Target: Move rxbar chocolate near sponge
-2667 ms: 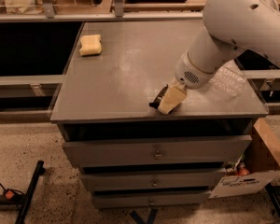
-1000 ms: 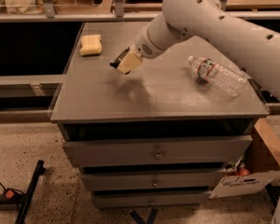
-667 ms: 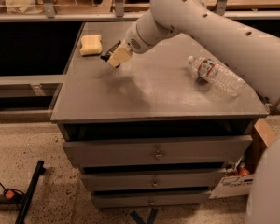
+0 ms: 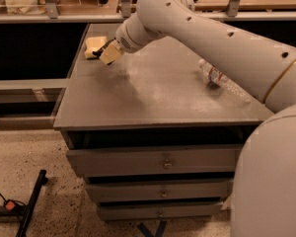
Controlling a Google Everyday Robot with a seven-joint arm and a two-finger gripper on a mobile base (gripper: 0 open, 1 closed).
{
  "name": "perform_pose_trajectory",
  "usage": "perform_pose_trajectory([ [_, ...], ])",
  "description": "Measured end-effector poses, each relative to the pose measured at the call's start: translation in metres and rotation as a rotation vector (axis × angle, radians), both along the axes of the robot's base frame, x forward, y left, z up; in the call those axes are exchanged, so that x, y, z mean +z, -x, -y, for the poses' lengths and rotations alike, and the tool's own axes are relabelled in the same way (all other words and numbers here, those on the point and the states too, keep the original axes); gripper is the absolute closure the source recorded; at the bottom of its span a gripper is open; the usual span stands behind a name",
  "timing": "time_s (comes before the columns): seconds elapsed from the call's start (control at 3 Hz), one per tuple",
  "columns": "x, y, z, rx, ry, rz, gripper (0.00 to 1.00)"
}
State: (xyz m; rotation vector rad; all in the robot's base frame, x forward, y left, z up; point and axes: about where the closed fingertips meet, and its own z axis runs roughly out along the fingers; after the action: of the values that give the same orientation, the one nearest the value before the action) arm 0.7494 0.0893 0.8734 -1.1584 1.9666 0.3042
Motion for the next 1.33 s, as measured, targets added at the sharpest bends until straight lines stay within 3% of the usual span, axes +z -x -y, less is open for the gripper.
perform_pose_trajectory([
  [0.33, -0.0102, -0.0168, -0.0049, -0.052, -0.023, 0.001, 0.61],
  [1.0, -0.0126, -0.0159, -0.0082, -0.049, -0.024, -0.004, 0.15],
  [1.33, -0.0143, -0.0156, -0.0099, -0.046, -0.023, -0.007, 0.0],
])
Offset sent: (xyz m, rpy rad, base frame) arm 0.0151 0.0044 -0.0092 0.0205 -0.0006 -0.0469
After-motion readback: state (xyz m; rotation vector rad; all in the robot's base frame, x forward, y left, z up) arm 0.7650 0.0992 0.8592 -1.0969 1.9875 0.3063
